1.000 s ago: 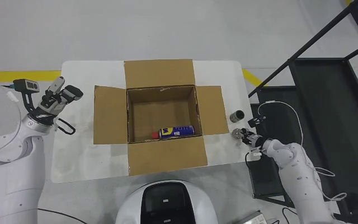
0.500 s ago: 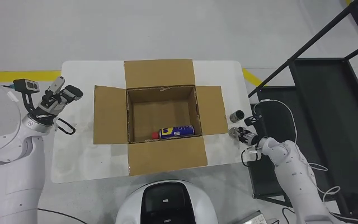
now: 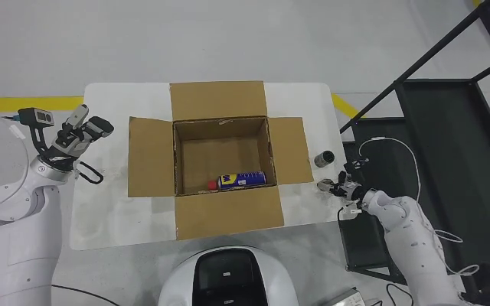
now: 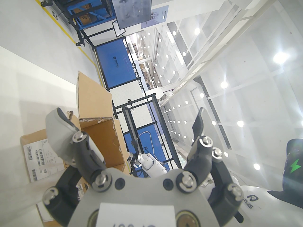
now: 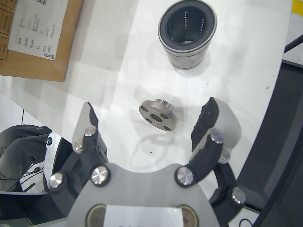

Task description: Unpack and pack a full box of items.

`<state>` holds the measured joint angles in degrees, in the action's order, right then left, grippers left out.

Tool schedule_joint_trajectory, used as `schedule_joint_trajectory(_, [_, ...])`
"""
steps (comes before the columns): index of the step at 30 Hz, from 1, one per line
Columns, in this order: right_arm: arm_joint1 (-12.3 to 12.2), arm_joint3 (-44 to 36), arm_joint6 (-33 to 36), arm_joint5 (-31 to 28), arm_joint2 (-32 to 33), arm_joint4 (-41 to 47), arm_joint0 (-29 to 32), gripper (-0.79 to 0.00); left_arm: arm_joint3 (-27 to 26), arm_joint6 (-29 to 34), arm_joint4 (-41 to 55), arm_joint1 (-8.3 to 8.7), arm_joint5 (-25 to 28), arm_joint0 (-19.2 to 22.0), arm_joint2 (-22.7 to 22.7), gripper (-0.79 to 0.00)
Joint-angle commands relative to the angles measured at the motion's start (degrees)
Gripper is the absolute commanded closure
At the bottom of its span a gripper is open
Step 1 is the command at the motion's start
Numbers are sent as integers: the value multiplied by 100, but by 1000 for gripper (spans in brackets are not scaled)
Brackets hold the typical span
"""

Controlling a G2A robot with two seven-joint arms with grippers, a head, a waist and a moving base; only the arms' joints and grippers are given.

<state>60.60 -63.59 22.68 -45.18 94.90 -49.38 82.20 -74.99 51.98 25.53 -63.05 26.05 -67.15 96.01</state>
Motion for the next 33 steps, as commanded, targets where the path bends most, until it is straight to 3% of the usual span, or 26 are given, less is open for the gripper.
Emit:
schedule_joint_trajectory(1, [-46, -230, -51, -265, 108, -111, 158, -785, 0, 0, 0, 0, 0, 0, 0, -785])
schedule_joint_trajectory(6, [-153, -711, -652, -766, 436, -774, 612, -785, 0, 0, 0, 0, 0, 0, 0, -785])
schedule_joint_trajectory(13, [-179, -672, -1077, -664, 450, -1030, 640, -785, 0, 0, 0, 0, 0, 0, 0, -785])
schedule_joint_trajectory(24, [-92, 26, -1598, 408, -268, -2030, 45, -785, 0, 0, 0, 0, 0, 0, 0, -785])
schedule_joint_trajectory(28, [-92, 158, -1908, 268, -339, -2048, -13, -785, 0, 0, 0, 0, 0, 0, 0, -785])
schedule_joint_trajectory(33, [-179, -42, -2298, -473, -22, -1725, 239, -785, 0, 0, 0, 0, 0, 0, 0, -785])
